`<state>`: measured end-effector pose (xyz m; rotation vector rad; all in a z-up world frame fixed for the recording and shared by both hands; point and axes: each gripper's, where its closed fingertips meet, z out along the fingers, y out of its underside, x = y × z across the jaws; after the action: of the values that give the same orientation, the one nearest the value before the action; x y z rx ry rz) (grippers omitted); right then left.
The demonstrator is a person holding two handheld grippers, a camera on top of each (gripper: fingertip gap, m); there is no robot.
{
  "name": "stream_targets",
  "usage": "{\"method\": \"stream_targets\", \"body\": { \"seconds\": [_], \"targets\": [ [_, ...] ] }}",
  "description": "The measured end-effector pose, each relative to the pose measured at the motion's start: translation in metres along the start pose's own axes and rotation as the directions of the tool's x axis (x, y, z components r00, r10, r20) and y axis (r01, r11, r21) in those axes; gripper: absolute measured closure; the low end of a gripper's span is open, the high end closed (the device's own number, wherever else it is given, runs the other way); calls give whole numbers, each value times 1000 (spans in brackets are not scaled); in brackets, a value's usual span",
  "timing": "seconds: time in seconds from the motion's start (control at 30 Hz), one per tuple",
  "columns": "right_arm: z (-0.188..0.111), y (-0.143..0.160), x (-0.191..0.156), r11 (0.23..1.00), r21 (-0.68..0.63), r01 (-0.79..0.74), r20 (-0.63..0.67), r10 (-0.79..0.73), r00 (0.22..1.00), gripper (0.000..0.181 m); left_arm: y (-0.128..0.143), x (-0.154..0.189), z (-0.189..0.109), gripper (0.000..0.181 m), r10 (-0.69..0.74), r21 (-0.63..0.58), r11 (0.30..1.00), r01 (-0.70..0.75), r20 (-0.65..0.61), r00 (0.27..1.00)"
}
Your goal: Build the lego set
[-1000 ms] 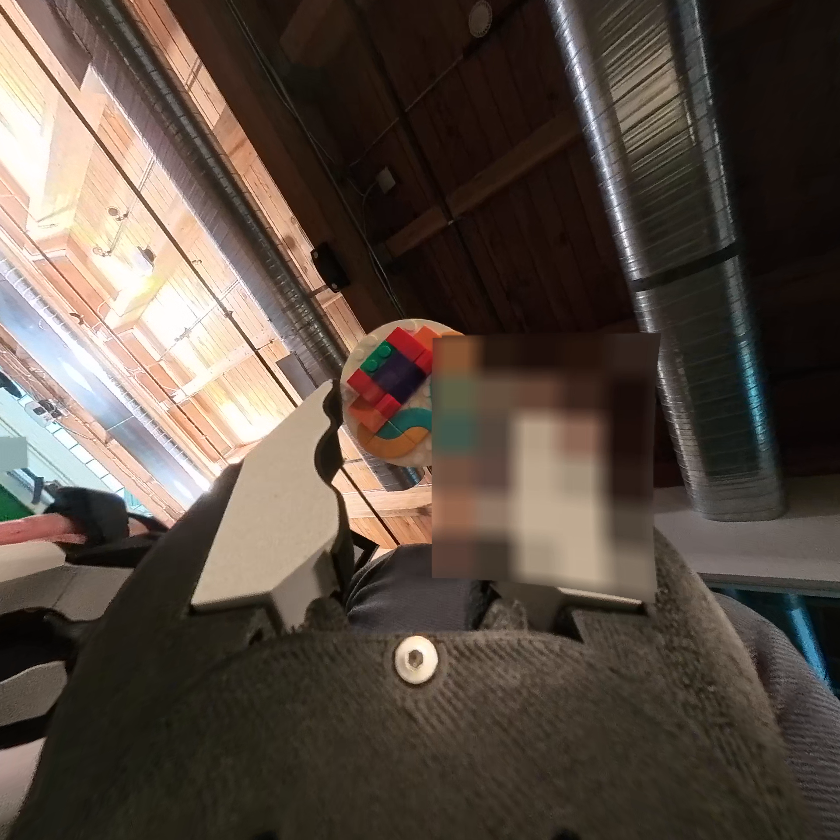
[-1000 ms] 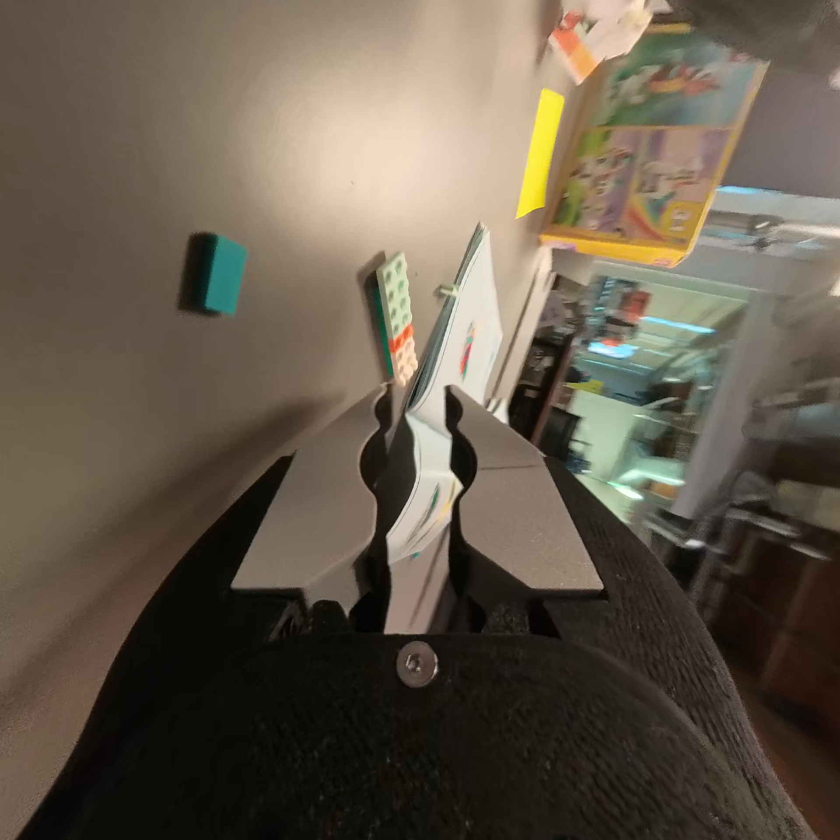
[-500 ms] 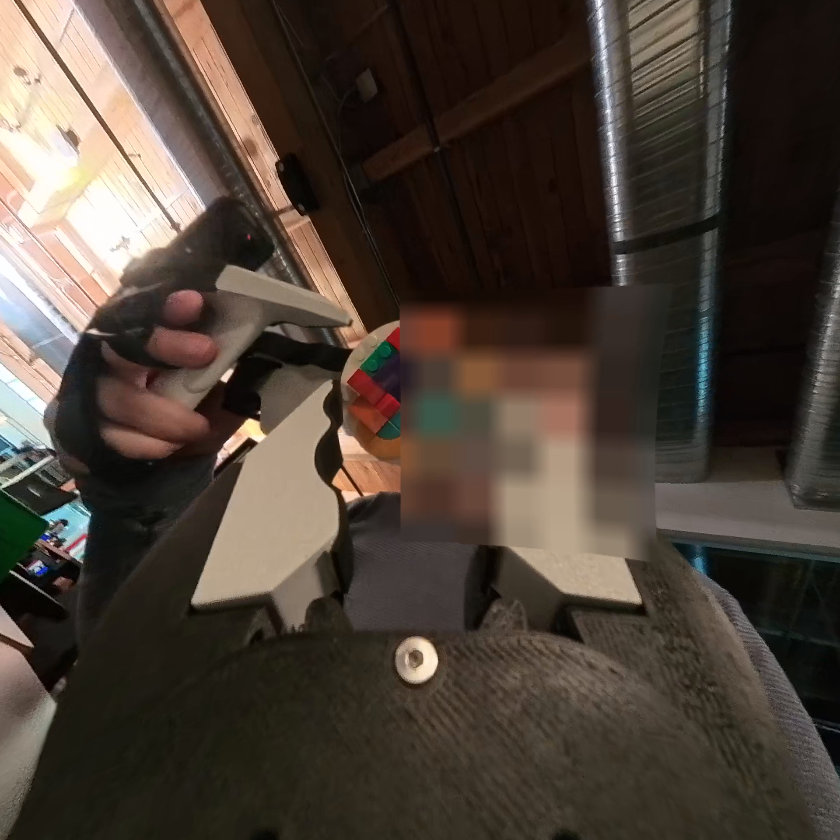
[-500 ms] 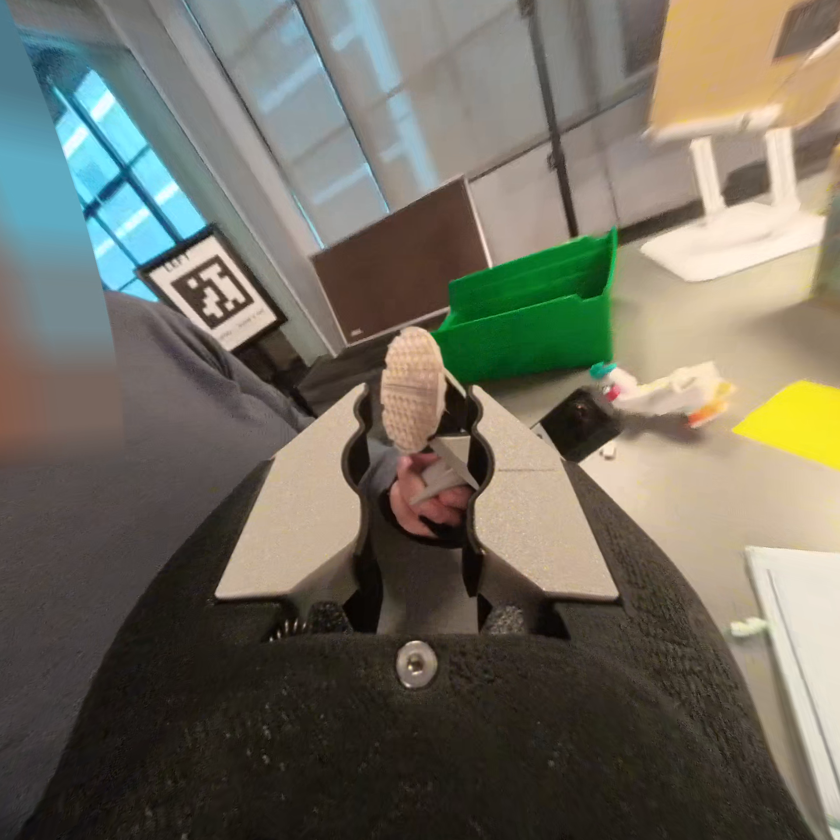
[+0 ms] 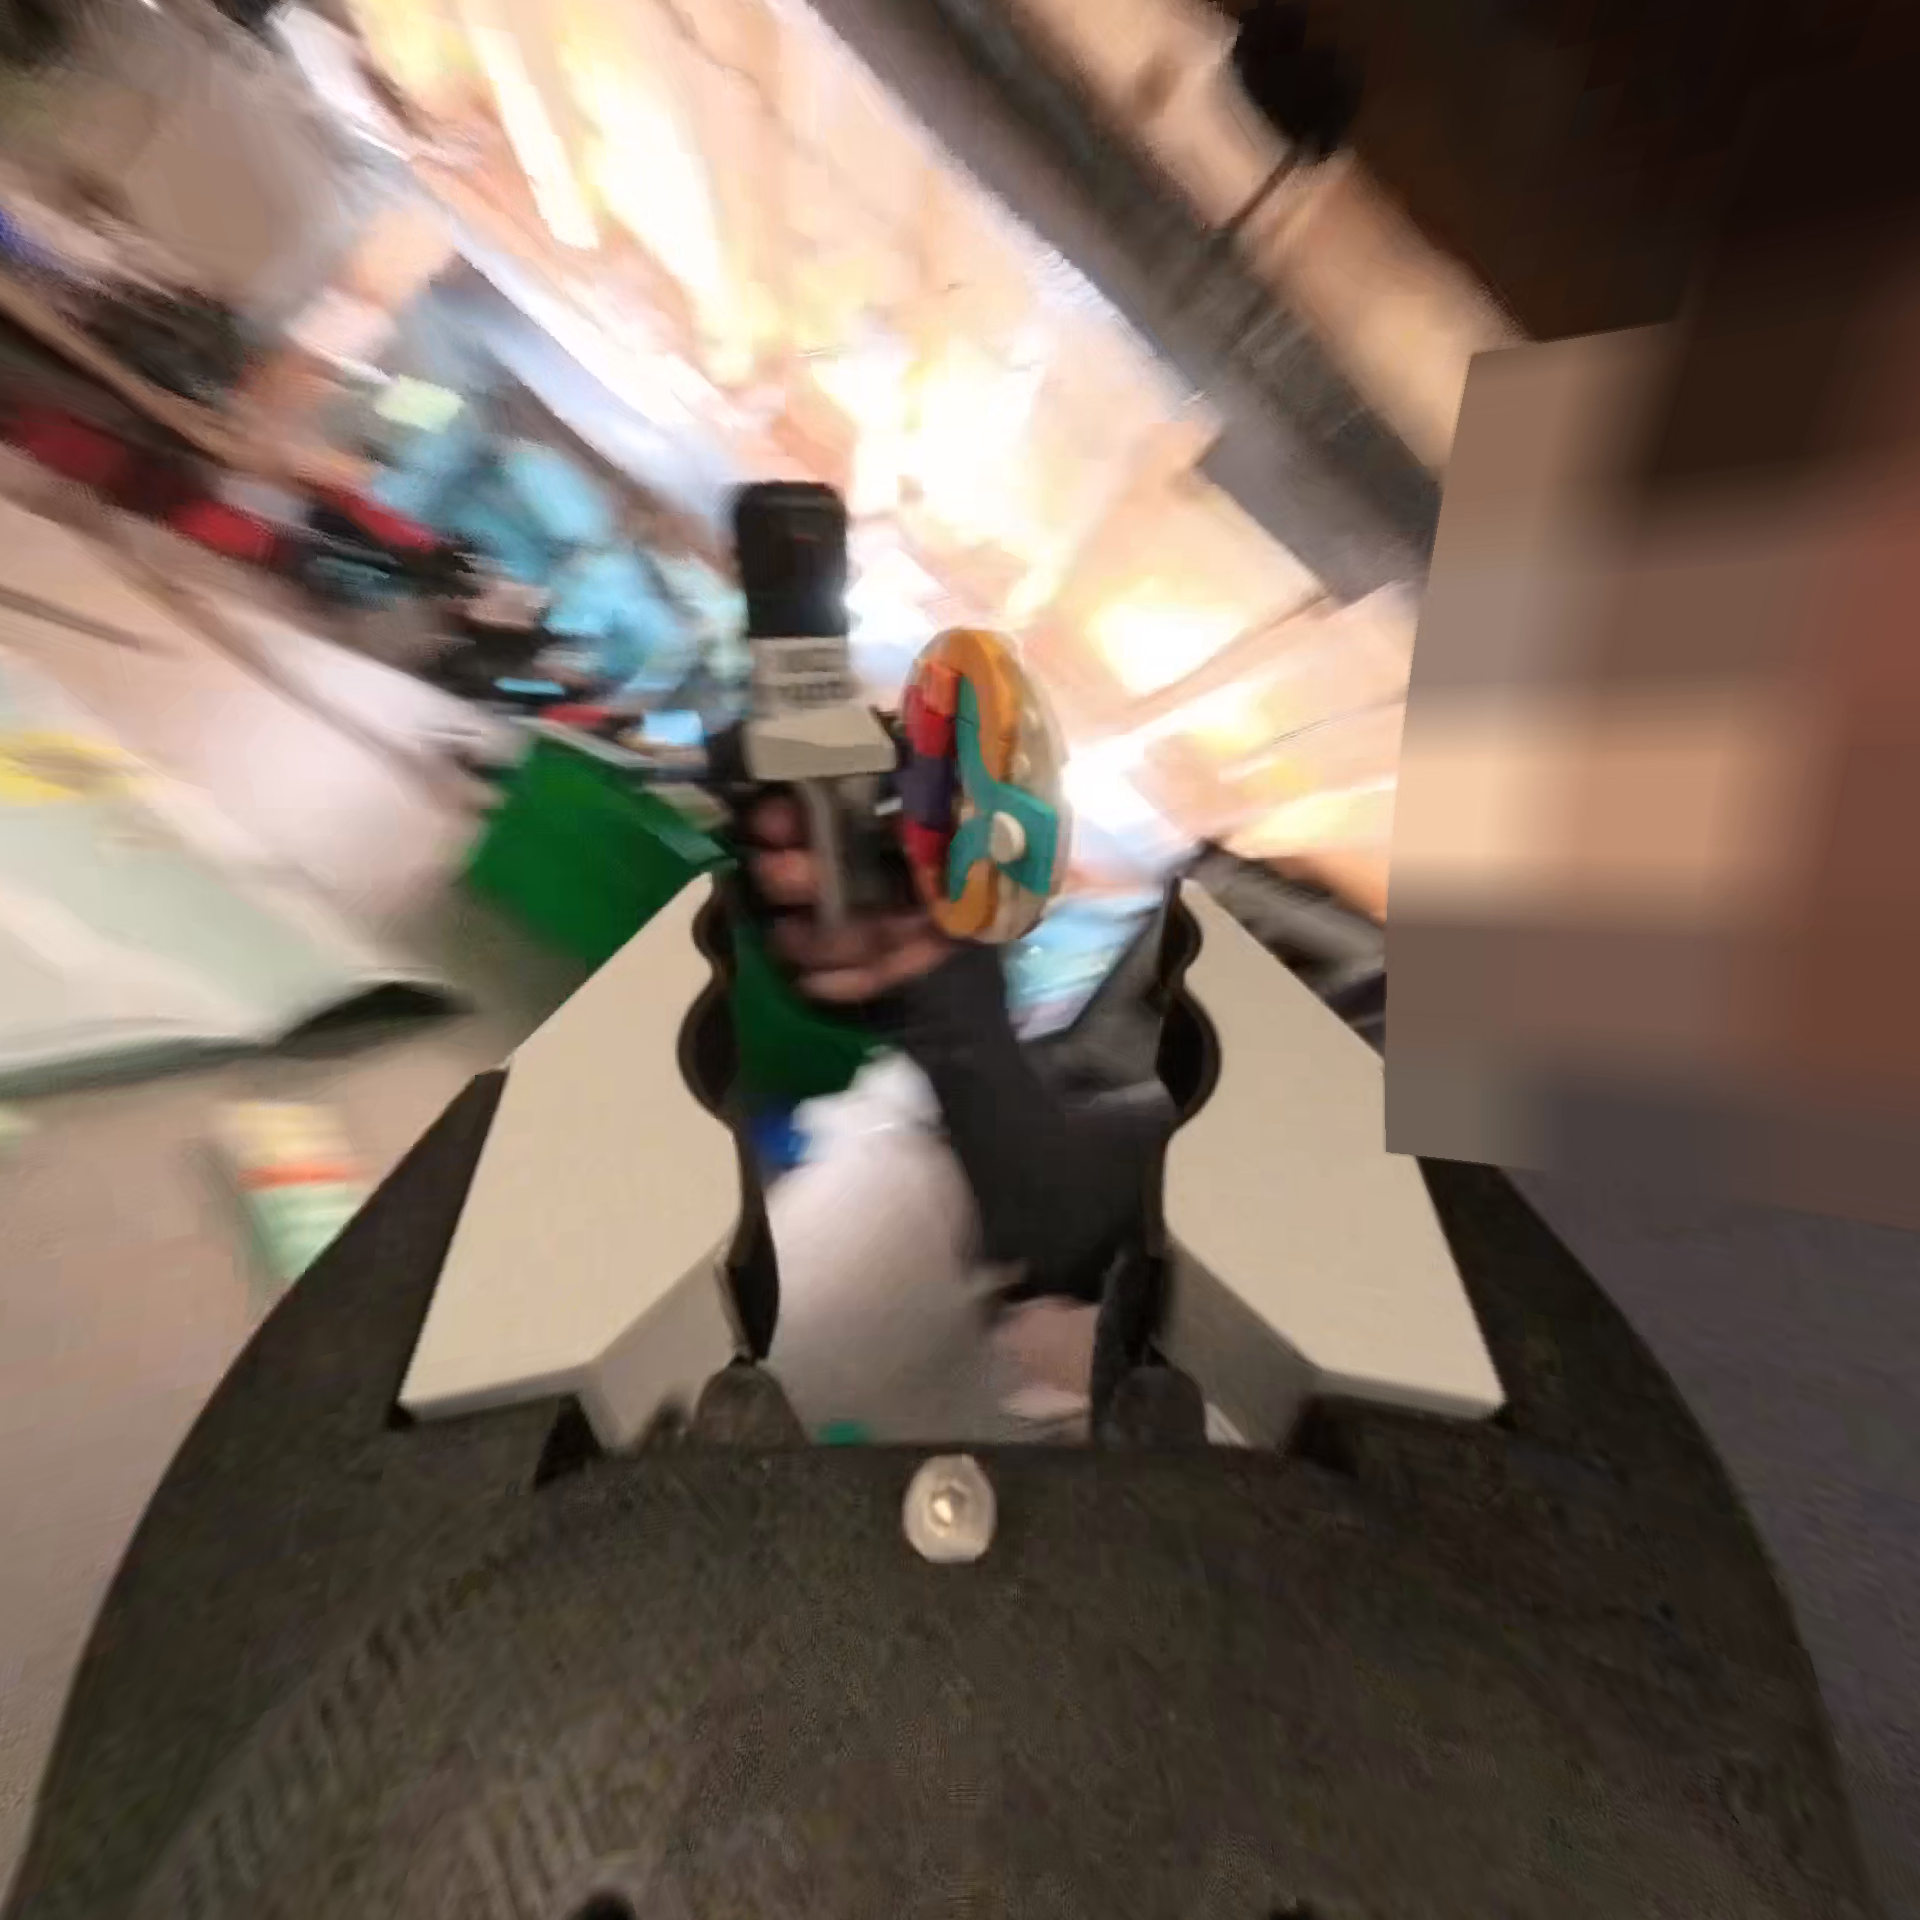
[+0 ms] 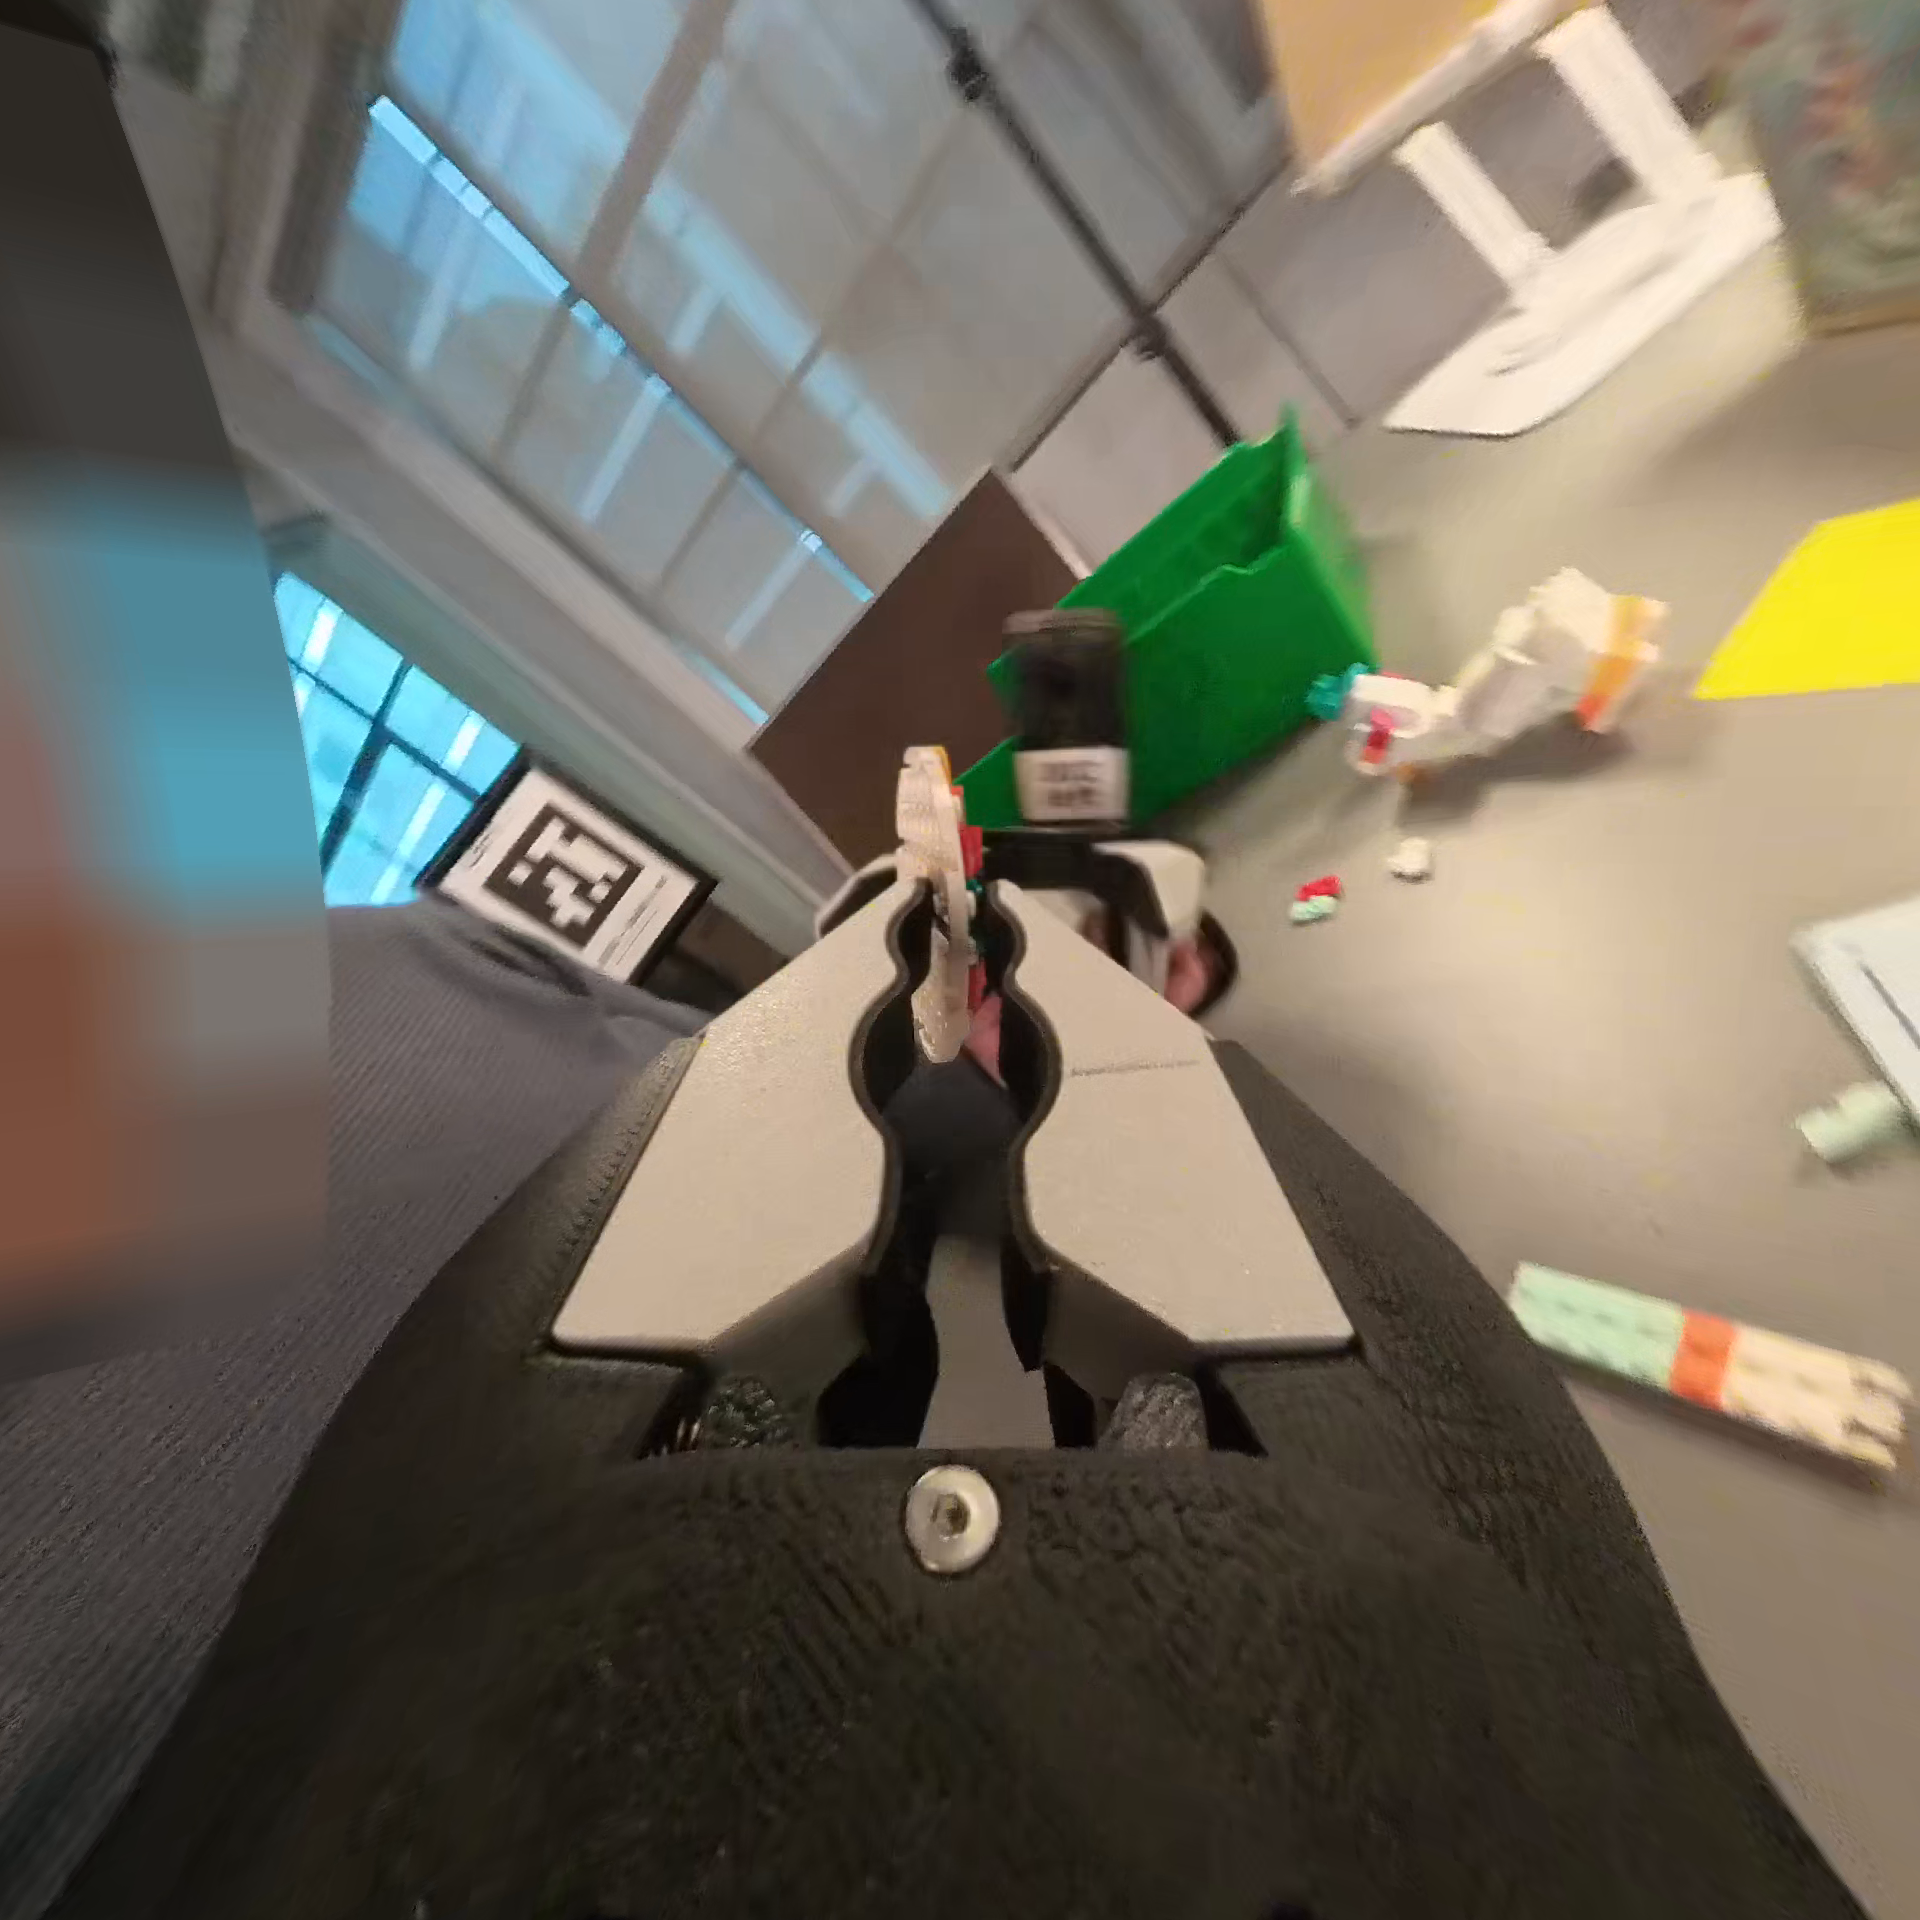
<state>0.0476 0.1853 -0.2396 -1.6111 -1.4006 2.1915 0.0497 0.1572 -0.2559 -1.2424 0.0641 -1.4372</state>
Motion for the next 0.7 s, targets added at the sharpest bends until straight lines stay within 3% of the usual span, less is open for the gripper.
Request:
{"method": "stream_targets", "body": {
  "seconds": [0.03, 0.1, 0.13, 0.2, 0.27, 0.33, 0.4, 0.57, 0.63, 0.7],
  "targets": [
    [-4, 3, 7, 999, 28, -30, -33, 31, 999, 174, 5, -9, -3, 103, 194, -76, 980, -185, 135, 972],
    [-8, 15, 19, 992, 70, -108, -63, 113, 992, 174, 10, -19, -9, 106, 554, -277, 829, -486, 277, 785],
    [-9, 22, 24, 986, 78, -148, -72, 153, 986, 174, 11, -22, -12, 105, 708, -377, 703, -603, 293, 643],
    [-11, 37, 37, 971, 84, -223, -88, 230, 969, 174, 12, -25, -17, 105, 923, -545, 384, -745, 243, 298],
    [-14, 47, 50, 948, 108, -299, -102, 310, 945, 174, 22, -34, -22, 108, 996, -668, 84, -740, 88, 34],
    [-16, 52, 57, 919, 130, -371, -77, 383, 921, 174, 34, -48, -29, 110, 988, -723, -151, -674, -80, -135],
    [-18, 56, 65, 896, 149, -419, -80, 433, 898, 174, 42, -55, -33, 116, 937, -705, -344, -620, -214, -277],
    [-13, 67, 72, 844, 150, -515, -40, 526, 850, 174, 45, -63, -33, 142, 715, -589, -677, -442, -384, -584],
    [-11, 70, 73, 841, 149, -521, -40, 531, 846, 174, 44, -57, -30, 161, 642, -546, -734, -405, -360, -677],
    [-11, 73, 75, 849, 150, -506, -63, 519, 852, 174, 47, -61, -32, 164, 627, -540, -748, -385, -385, -678]
  ]
}}
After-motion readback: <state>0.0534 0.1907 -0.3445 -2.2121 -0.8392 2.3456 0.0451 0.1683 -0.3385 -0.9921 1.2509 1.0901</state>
